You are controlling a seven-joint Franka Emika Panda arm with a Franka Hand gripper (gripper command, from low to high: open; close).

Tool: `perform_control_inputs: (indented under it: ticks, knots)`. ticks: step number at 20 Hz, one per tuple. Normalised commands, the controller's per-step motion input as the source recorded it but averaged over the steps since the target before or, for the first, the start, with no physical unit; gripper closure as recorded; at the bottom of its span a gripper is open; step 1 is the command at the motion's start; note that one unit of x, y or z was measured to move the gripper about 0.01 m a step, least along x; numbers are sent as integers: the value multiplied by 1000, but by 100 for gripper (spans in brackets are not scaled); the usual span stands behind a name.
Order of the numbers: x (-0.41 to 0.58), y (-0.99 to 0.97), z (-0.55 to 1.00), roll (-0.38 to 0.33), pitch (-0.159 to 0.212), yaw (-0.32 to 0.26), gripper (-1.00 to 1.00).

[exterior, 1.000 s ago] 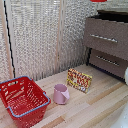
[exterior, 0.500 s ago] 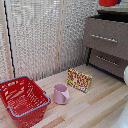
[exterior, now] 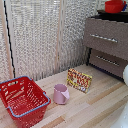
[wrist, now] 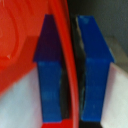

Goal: Transport the gripper mindfully toward the orange-red bowl and clasp it to elevate with ease. Ensure your robot's arm aligns efficiently with the top drawer's opening. Carefully slide the orange-red bowl into the designated spot with precision. After confirmation, withdraw the gripper gently. Close the drawer smoothly by transitioning the gripper to its handle.

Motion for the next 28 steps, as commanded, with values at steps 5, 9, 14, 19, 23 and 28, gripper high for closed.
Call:
perform_control_inputs:
  ticks: [5,9,14,19,23,28]
  knots:
    - [-178,207,-154,-72,0,4,100]
    - [-124,52,-67,-23,0,8,100]
    - [-7,10,-30,-14,7,0,-100]
    - [21,0,62,0,-6,0,-100]
    - [118,8,381,-22,-9,42,-100]
    - [130,197,466,-138,20,136,-100]
